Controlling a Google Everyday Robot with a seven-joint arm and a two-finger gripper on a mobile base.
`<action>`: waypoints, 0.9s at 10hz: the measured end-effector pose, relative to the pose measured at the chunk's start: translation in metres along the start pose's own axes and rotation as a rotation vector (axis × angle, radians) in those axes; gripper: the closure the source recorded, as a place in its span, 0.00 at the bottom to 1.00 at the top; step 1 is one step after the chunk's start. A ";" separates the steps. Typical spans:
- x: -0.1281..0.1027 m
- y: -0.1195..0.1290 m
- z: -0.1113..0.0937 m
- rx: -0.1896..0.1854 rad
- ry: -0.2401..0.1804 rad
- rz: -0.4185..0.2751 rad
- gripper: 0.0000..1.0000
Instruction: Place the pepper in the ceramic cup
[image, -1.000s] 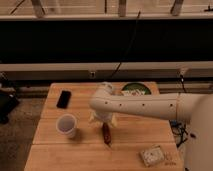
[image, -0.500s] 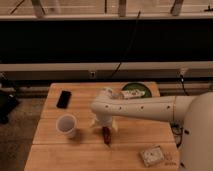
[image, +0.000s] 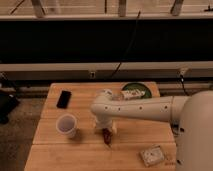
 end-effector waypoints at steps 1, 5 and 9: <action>0.000 0.001 0.000 -0.002 0.000 0.002 0.58; 0.000 0.003 0.002 -0.005 0.000 0.007 0.95; 0.002 0.001 -0.018 0.022 0.028 0.018 1.00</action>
